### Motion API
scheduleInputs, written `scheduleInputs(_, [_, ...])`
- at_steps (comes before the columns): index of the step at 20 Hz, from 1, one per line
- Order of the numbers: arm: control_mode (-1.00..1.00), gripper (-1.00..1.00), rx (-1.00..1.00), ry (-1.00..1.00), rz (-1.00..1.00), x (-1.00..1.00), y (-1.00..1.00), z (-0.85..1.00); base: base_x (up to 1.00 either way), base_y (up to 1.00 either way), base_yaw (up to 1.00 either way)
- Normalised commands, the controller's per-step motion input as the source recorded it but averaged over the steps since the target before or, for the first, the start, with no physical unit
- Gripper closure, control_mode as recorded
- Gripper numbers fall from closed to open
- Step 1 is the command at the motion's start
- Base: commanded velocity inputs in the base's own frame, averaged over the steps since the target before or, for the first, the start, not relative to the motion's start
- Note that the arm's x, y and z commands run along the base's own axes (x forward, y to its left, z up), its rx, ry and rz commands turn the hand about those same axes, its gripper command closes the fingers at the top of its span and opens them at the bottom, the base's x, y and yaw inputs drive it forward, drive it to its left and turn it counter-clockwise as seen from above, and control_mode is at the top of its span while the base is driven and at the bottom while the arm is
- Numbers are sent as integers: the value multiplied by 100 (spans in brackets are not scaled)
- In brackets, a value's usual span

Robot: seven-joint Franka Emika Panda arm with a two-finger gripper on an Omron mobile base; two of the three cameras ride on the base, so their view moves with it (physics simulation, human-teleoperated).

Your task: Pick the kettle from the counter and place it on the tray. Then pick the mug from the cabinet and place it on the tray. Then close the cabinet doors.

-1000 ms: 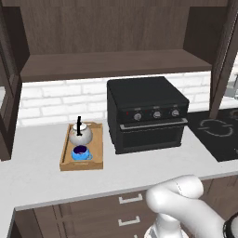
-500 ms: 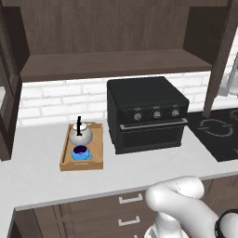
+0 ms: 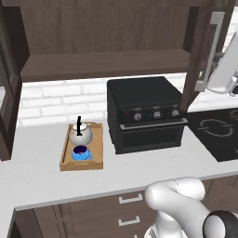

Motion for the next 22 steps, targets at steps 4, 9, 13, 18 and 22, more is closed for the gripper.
scheduleInputs(4, [-100, 100, -8, 41, -23, 93, 35, 0, 0, 0, 0])
scheduleInputs(9, [-100, 100, -7, 37, -25, 91, 42, -10, 0, 0, 0])
scheduleInputs(13, [-100, 100, -6, 24, -29, 80, 46, -27, 0, 0, 0])
scheduleInputs(18, [-100, 100, -3, 20, -27, 95, 31, -34, 0, 0, 0])
scheduleInputs(22, [-100, 100, 0, 17, -25, 100, 13, -40, 0, 0, 0])
